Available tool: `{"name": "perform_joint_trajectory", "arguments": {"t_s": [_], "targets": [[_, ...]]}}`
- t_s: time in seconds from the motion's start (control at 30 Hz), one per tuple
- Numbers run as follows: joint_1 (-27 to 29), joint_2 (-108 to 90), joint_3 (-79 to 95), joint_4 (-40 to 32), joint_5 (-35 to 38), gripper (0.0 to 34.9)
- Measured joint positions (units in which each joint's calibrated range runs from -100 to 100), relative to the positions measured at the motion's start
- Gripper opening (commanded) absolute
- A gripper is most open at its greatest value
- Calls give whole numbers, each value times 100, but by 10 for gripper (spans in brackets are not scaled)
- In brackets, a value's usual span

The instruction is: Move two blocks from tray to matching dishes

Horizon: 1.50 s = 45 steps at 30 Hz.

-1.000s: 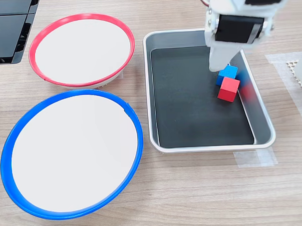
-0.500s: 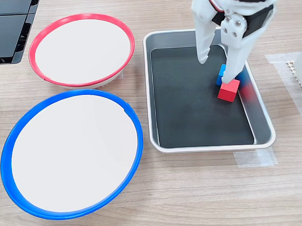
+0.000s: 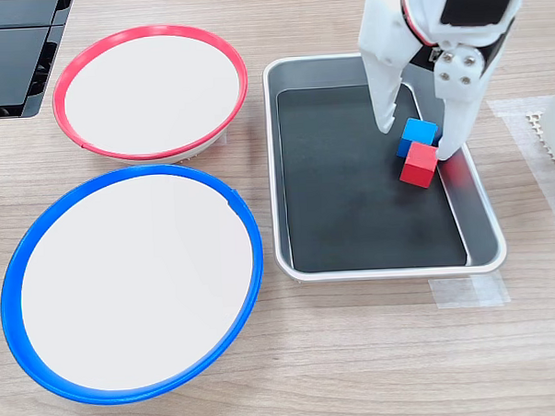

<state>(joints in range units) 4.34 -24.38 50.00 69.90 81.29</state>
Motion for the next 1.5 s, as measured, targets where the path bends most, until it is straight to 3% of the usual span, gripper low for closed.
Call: {"name": "perform_joint_trajectory", "arguments": {"t_s": [0.23,0.57,0.67,0.73,0.77,0.83,0.9,0.97,1.03,1.1,1.3,1.37,1.43,1.47,1.5], "targets": [[-27,-9,345,-24,117,169],[-71,17,835,-726,322,13],[-44,51,853,-873,337,2],[-265,171,399,-538,-44,1],[-381,179,281,-449,-151,1],[-965,315,-626,-57,-1241,1],[-1159,332,-998,-49,-1910,1],[-1080,708,-1742,-416,-3087,1],[-1053,878,-2241,-555,-3785,1],[-681,1279,-2868,-783,-4527,1],[416,2873,-4229,-1786,-4899,1],[540,3154,-4319,-1933,-4864,5],[611,3512,-4365,-2153,-4703,50],[646,3615,-4374,-2202,-4645,91],[690,3725,-4374,-2292,-4571,182]]}}
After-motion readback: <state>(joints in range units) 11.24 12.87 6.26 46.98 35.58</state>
